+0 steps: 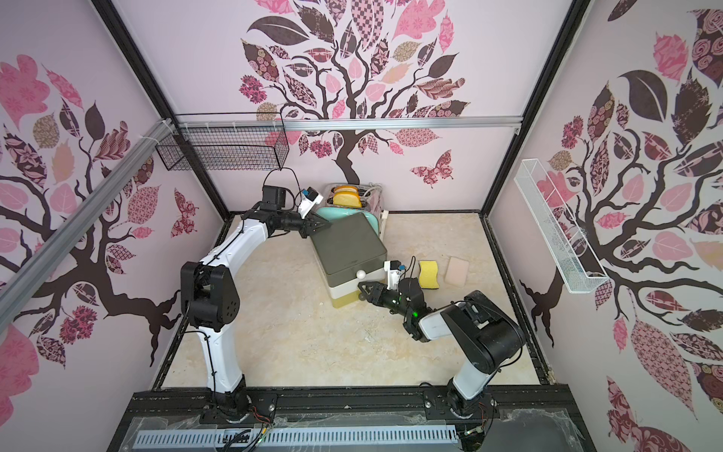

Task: Take the sponge out of the drawer
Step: Open the drawer in the storage box.

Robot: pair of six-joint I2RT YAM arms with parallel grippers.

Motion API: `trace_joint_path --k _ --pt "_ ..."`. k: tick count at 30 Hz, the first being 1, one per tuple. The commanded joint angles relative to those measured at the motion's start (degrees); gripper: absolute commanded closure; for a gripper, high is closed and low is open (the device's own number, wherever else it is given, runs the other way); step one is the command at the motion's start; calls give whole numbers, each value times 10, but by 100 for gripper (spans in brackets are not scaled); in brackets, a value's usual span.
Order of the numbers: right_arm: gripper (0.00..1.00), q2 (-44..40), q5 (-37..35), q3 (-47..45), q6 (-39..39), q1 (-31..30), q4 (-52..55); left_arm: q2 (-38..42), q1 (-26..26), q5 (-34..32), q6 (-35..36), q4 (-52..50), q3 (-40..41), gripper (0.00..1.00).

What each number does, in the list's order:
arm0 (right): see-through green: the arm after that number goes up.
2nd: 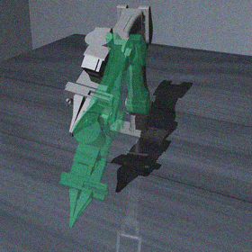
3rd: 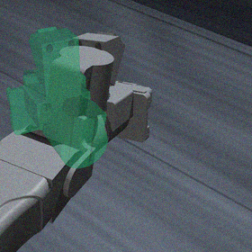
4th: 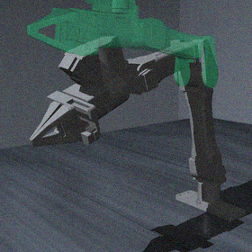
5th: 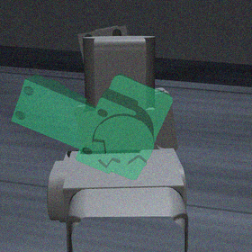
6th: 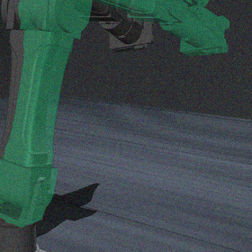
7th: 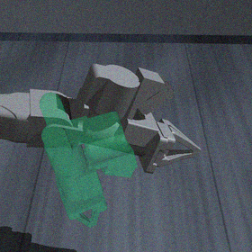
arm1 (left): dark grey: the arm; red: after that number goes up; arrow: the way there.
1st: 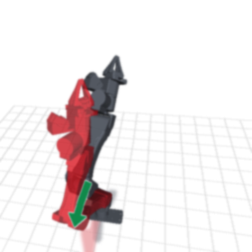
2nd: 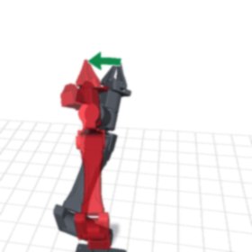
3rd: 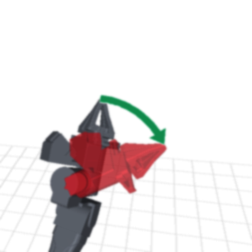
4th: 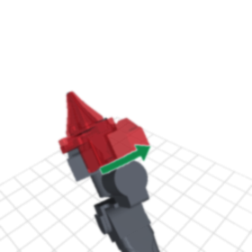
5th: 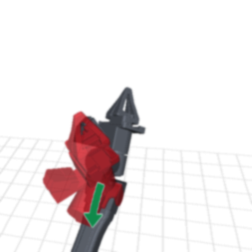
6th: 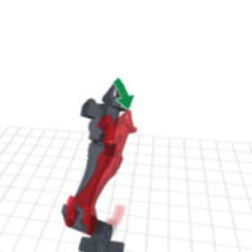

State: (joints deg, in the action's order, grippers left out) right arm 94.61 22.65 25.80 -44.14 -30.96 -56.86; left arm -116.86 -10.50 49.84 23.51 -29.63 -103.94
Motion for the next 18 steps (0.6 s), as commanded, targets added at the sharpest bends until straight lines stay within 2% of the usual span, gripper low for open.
trace_joint_path --k 1,6,13,18 --pt "61 5 3 38 0 -9 11 -33 -28 36 0 -74 16 79" --pt "77 -2 2 37 0 -9 18 -33 -28 35 -1 -73 17 79" --pt "82 -59 -1 5 12 -13 70 -35 -28 32 -2 -70 17 79" --pt "83 -163 -8 -34 44 -26 190 -40 -27 30 -2 -70 16 79"
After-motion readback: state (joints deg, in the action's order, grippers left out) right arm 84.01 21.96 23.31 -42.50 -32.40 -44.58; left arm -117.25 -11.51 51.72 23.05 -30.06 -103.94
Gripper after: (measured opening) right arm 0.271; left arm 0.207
